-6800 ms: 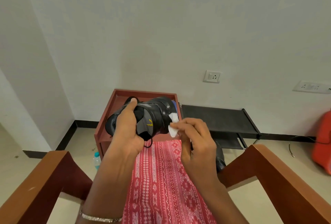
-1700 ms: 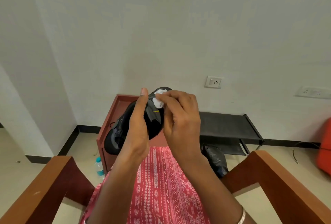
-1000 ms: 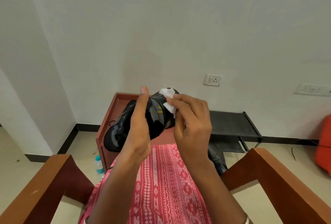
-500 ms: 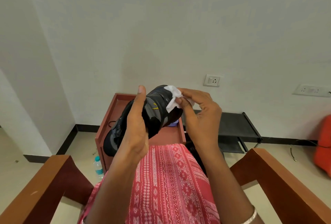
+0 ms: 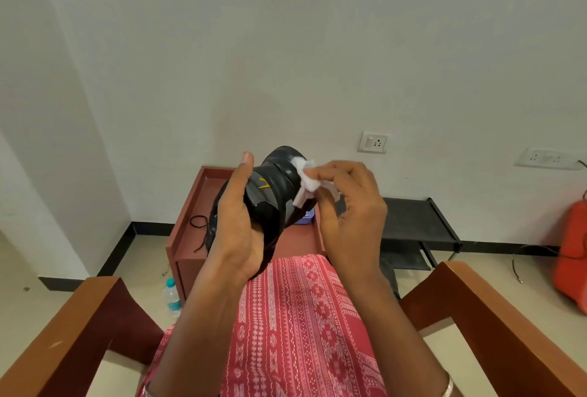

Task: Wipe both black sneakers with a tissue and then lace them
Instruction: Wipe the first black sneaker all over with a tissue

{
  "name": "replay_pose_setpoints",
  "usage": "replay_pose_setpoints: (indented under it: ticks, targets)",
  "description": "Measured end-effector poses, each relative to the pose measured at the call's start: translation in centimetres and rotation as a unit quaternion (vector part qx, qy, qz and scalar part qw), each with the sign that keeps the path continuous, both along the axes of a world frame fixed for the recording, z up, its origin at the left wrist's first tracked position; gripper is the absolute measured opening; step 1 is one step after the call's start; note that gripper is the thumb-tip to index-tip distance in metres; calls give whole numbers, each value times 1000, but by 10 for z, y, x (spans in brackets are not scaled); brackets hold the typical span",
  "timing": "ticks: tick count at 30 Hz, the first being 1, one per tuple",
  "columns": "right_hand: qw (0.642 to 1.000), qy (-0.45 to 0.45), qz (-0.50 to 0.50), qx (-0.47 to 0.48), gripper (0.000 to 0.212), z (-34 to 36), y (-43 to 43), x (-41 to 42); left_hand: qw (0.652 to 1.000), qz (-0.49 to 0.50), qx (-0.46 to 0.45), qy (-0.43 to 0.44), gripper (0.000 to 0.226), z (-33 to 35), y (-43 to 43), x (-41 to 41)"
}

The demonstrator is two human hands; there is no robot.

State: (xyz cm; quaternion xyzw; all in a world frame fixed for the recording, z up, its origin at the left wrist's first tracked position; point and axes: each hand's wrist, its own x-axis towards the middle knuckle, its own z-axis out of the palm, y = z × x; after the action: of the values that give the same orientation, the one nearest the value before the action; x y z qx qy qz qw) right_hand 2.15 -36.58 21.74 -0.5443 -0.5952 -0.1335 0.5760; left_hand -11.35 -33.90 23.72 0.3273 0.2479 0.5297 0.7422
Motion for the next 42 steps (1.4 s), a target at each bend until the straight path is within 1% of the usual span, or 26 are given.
replay_pose_setpoints:
  ticks: [2, 4, 7, 9, 12, 14, 16, 17, 19, 21, 22, 24, 25, 27, 30, 32, 35, 37, 39, 42]
  targets:
    - [1000, 12, 3, 12, 23, 11, 4, -6, 1000, -13, 5, 5, 67, 1, -1, 0]
    - [1000, 19, 6, 21, 23, 11, 4, -10, 1000, -22, 12, 6, 65, 0, -1, 0]
    - [1000, 12, 0, 23, 25, -6, 1, -5, 1000, -9, 4, 12, 57, -1, -1, -2]
    - [1000, 5, -4, 14, 25, -23, -5, -1, 1000, -3, -3, 22, 61, -2, -1, -2]
    - [1000, -12, -5, 6, 21, -35, -12, 2, 999, 7, 17, 35, 53, -1, -2, 2]
    - [1000, -13, -1, 4, 21, -28, -10, 3, 999, 6, 23, 43, 56, 0, -5, 6]
    - [1000, -22, 3, 6, 26, -13, -3, 1, 998, 2, 25, 49, 64, -1, -6, 11]
    - [1000, -29, 8, 4, 30, -5, 0, -2, 998, -1, 30, 52, 64, -2, -7, 12]
    - [999, -42, 19, 2, 33, 4, 5, -9, 997, 1, 47, 58, 56, -5, -8, 14]
    - [998, -58, 20, 21, 32, 3, 5, -16, 998, 11, 43, 48, 51, -5, -9, 13]
    - [997, -62, 17, 36, 31, -2, 3, -18, 999, 13, 34, 38, 54, -4, -9, 12]
    - [997, -59, 0, 55, 32, -18, -2, -16, 999, 9, 13, 30, 70, -2, -9, 9]
    - [997, -57, -14, 55, 34, -28, -5, -12, 999, 13, 3, 31, 80, 0, -8, 8]
    - [997, -56, -36, 38, 36, -43, -11, -5, 999, 38, -11, 37, 86, 2, -7, 7]
    - [997, -70, -39, 20, 27, -37, -15, 0, 998, 53, -4, 42, 83, 5, -6, 7]
    - [997, -75, -24, 27, 25, -20, -12, -3, 999, 37, -4, 32, 78, 7, -9, 7]
    - [995, -75, -16, 56, 26, -1, -6, -9, 1000, -7, -4, 0, 60, 9, -12, 4]
    - [996, -73, -13, 55, 32, -3, -3, -11, 1000, -14, -1, -8, 55, 8, -12, 1]
    - [997, -68, -10, 37, 37, -15, -4, -11, 1000, 3, 2, 0, 49, 5, -8, -1]
    - [998, -65, -10, 13, 34, -31, -7, -11, 1000, 25, -6, -4, 43, 4, -6, -3]
